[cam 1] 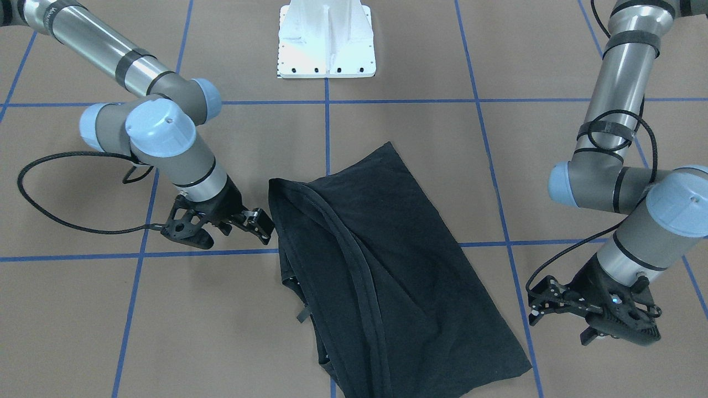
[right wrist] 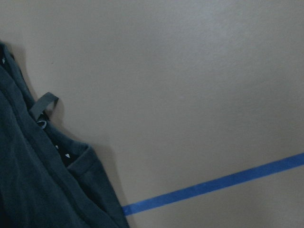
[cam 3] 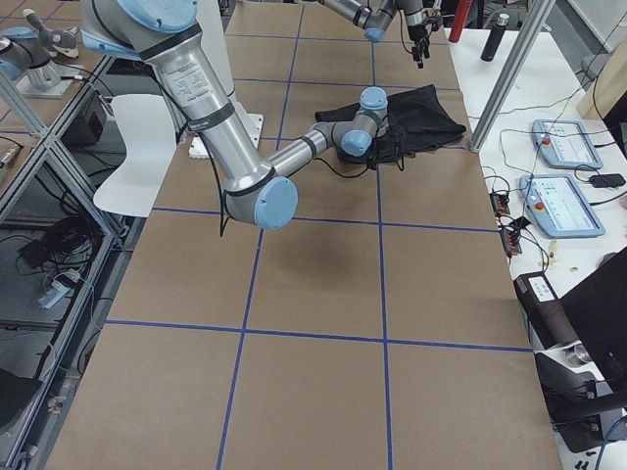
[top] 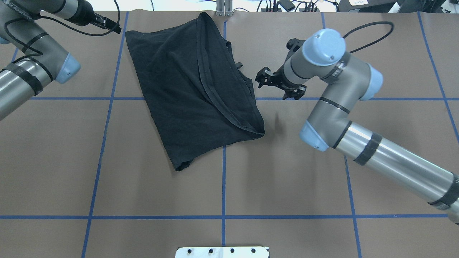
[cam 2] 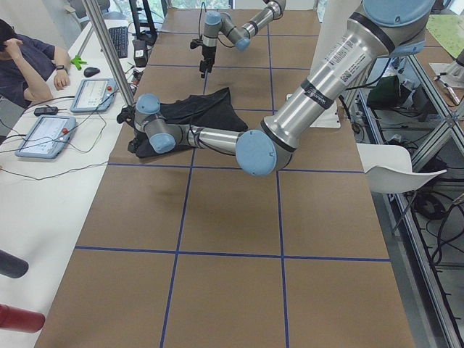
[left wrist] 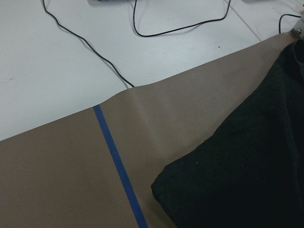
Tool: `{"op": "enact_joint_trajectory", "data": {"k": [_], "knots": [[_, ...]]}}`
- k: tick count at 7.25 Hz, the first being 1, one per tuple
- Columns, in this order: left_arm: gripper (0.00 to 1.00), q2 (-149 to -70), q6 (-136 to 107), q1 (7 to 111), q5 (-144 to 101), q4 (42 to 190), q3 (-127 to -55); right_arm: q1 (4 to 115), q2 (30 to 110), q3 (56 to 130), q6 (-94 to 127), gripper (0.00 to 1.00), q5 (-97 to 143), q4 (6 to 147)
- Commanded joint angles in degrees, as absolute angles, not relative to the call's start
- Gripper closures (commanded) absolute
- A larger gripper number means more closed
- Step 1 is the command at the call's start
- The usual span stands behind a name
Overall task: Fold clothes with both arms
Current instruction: 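Move the right gripper to the shirt's folded corner nearest it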
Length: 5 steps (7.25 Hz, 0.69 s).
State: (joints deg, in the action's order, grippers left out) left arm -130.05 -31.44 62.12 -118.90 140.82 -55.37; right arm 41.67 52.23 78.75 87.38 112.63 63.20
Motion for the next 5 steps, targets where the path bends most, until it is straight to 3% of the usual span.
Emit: {"op": "enact_joint_trajectory", "data": {"k": [1, 5], "knots": [[0.00, -128.67, -33.12, 61.62, -118.92, 140.89, -56.60, 39.56, 50.36, 76.64, 91.82, 0.12, 111.36, 62.75], [0.00, -128.23, -34.01, 60.73, -118.92, 140.98, -56.51, 36.57, 50.89, 77.25, 95.62, 0.18, 109.43, 62.75]]}}
